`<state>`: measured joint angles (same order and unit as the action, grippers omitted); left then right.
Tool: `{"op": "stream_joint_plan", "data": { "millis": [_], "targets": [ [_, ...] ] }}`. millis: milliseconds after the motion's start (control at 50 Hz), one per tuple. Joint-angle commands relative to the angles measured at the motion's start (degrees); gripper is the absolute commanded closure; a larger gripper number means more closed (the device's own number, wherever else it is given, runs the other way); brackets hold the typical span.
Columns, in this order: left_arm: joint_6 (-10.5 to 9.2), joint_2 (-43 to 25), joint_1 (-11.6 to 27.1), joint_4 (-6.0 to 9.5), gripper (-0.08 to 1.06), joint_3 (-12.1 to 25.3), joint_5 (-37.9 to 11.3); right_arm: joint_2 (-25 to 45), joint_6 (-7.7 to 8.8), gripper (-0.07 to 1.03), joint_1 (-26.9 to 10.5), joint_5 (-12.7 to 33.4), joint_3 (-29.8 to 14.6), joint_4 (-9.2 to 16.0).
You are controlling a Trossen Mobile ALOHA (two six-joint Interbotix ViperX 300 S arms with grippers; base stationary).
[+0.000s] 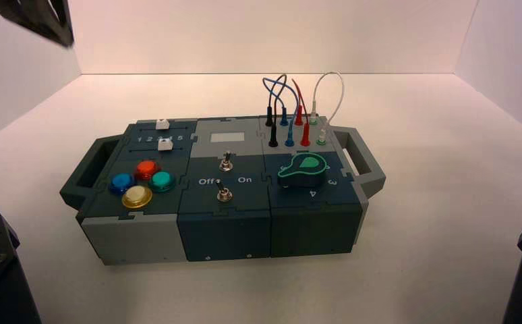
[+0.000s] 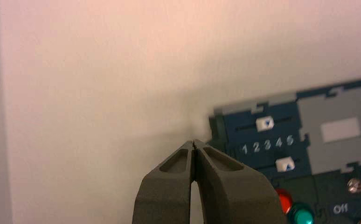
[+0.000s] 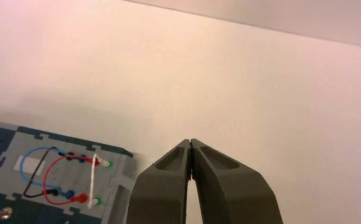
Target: Move the bottom slider to position 1.
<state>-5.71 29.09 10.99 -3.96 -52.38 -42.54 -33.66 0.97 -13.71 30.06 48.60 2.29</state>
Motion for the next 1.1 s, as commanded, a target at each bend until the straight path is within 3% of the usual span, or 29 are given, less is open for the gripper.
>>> {"op": "stream_joint_plan", "data": {
  "millis": [20,200,460,660,860,1100],
  "targets": [
    [-0.44,-2.81,0.18,1.05,1.01,1.67,-0.09,0.09,-0.18,0.98,-0.44,0.79,-1.85,0.97],
    [-0.62,-3.96,0.18,1.49,1.01,1.67,0.26,0.53,-0.09,0.99,-4.92,1.58,-1.85,1.58],
    [-0.62,-3.69,0.00,1.76,1.01,1.58,0.53,5.62,-0.09,0.99,-16.08,6.33,-3.08,1.76],
    [-0.35,-2.64,-0.26,1.67,1.01,1.41,-0.09,10.55,-0.18,0.99,-25.14,9.84,-5.45,4.31],
    [-0.09,-0.09,-2.46,1.58,1.01,0.70,-0.26,14.68,-0.18,0.99,-29.79,11.07,-8.88,8.35],
    [0.70,2.02,-4.04,1.32,1.01,-0.09,-0.97,19.34,-0.09,0.99,-33.84,11.69,-12.66,9.76]
  ]
}}
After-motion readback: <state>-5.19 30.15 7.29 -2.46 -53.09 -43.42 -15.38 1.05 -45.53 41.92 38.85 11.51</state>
